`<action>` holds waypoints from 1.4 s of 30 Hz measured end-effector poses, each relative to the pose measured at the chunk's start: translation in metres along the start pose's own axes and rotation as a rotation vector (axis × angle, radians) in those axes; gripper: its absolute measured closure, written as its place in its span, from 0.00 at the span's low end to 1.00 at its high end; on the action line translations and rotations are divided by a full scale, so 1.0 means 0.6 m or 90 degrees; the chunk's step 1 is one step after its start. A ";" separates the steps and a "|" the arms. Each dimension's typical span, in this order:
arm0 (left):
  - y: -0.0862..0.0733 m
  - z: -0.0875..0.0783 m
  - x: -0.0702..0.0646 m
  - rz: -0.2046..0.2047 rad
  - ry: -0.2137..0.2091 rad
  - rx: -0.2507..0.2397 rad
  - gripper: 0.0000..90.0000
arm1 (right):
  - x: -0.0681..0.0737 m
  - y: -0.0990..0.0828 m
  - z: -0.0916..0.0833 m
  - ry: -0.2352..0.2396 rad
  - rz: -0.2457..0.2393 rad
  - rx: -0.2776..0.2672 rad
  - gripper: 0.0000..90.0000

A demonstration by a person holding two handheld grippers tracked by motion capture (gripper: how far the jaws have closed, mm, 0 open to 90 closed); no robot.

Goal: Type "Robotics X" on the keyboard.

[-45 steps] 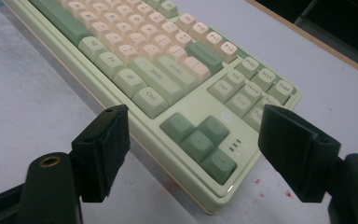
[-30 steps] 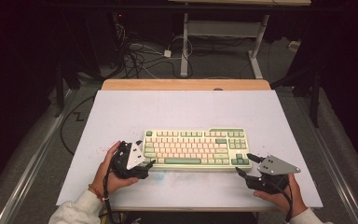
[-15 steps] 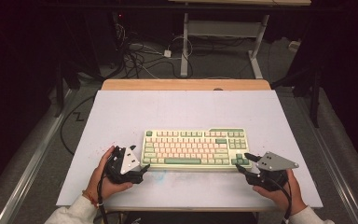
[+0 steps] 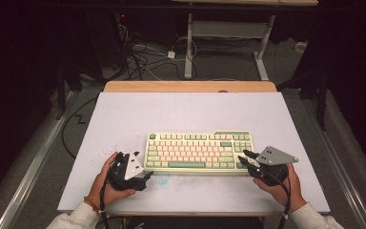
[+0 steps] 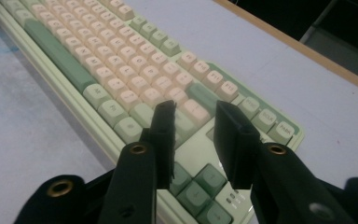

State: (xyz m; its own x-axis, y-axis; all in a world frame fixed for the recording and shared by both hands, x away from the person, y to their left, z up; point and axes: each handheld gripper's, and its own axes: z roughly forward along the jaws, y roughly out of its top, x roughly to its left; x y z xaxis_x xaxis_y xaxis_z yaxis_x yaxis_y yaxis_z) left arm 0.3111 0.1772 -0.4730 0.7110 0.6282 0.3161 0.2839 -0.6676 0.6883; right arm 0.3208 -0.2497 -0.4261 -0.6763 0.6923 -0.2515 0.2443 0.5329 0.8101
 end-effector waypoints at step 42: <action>0.000 -0.005 0.008 -0.028 0.007 0.018 0.23 | 0.012 0.008 0.105 0.081 -0.038 0.101 1.00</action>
State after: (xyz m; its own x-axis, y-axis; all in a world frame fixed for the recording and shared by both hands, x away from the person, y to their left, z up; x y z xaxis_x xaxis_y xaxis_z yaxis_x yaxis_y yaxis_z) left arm 0.3128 0.1815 -0.4697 0.6908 0.6609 0.2932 0.3326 -0.6506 0.6827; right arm 0.3608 -0.2115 -0.4571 -0.7725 0.5956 -0.2203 0.3008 0.6487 0.6990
